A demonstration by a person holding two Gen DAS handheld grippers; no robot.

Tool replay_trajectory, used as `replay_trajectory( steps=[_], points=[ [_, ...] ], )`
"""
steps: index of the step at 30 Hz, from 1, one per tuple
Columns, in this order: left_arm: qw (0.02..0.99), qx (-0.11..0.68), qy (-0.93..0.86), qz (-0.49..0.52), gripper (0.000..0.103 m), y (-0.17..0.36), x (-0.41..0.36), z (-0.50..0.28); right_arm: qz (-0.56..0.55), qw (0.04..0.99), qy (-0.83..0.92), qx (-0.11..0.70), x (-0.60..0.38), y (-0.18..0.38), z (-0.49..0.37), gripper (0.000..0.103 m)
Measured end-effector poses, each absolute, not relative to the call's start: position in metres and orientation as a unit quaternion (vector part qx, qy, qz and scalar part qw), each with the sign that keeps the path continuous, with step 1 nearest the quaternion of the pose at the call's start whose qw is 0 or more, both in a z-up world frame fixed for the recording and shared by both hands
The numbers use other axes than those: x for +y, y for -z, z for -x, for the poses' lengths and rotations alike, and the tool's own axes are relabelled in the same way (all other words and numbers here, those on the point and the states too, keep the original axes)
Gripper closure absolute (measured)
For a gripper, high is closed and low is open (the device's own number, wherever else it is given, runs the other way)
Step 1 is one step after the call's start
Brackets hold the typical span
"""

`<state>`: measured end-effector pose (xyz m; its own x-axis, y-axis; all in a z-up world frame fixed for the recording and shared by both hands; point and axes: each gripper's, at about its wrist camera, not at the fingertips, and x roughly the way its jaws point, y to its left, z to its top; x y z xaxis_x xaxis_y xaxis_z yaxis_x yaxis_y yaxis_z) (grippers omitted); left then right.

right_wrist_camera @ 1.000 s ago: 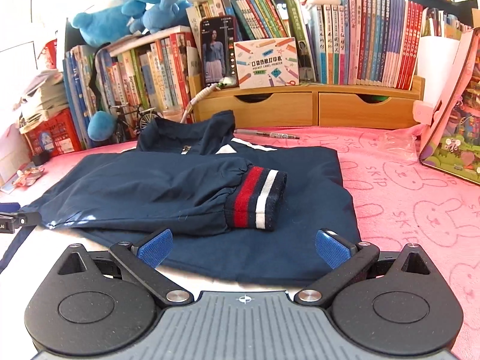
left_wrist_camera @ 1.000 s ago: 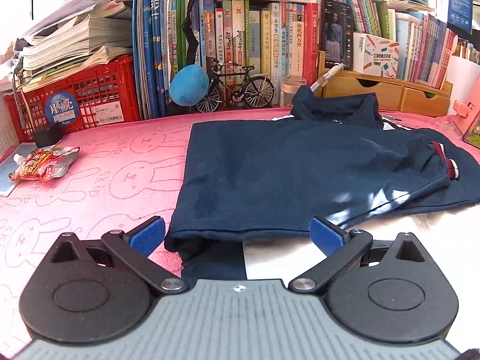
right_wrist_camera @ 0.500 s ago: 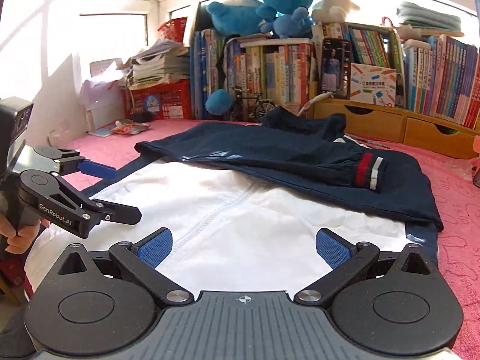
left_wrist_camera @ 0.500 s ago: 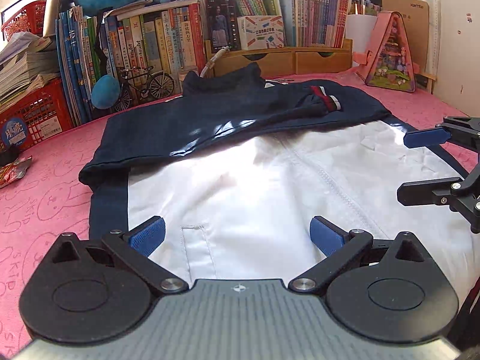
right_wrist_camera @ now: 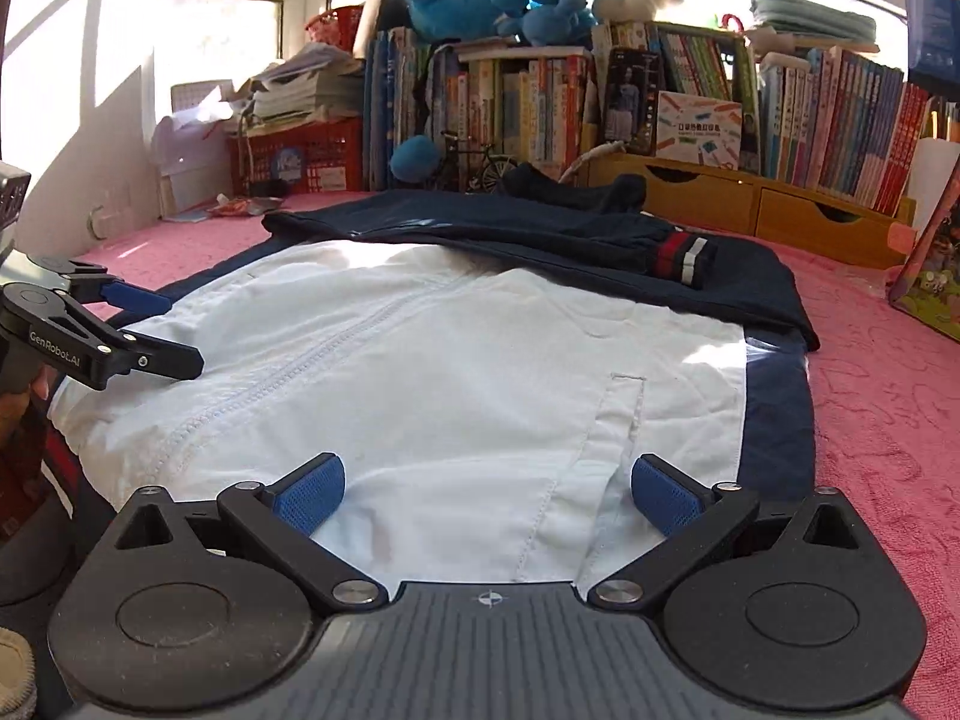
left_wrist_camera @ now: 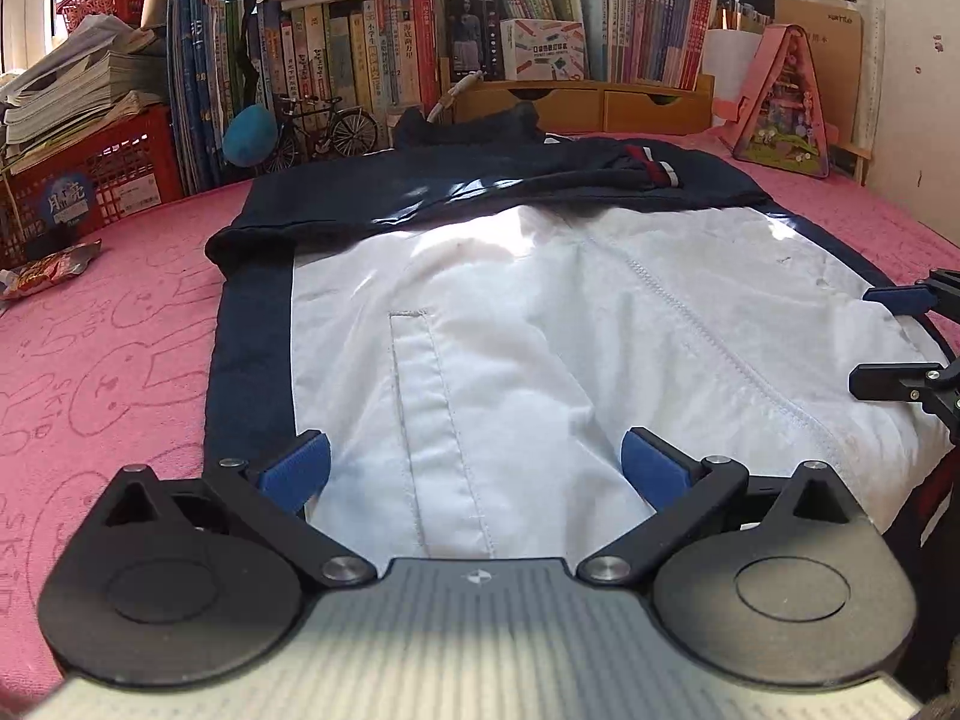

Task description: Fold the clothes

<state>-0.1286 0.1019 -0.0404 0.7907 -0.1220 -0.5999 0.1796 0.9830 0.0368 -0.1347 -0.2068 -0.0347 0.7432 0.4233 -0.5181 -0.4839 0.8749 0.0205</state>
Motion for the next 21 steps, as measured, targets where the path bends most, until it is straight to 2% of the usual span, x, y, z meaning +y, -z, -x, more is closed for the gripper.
replay_trajectory(
  steps=[10,17,21],
  points=[
    [0.947,0.317,0.037,-0.040,0.000,0.034,0.119,0.178,0.006,0.951,-0.158,0.266,-0.268,0.035,0.173,0.000],
    [0.945,0.324,0.015,-0.034,0.000,0.029,0.130,0.209,0.059,0.950,-0.126,0.279,-0.276,0.035,0.206,0.000],
    [0.940,0.333,-0.004,-0.077,0.000,0.033,0.122,0.223,0.081,0.945,-0.118,0.293,-0.274,0.041,0.222,0.000]
  ],
)
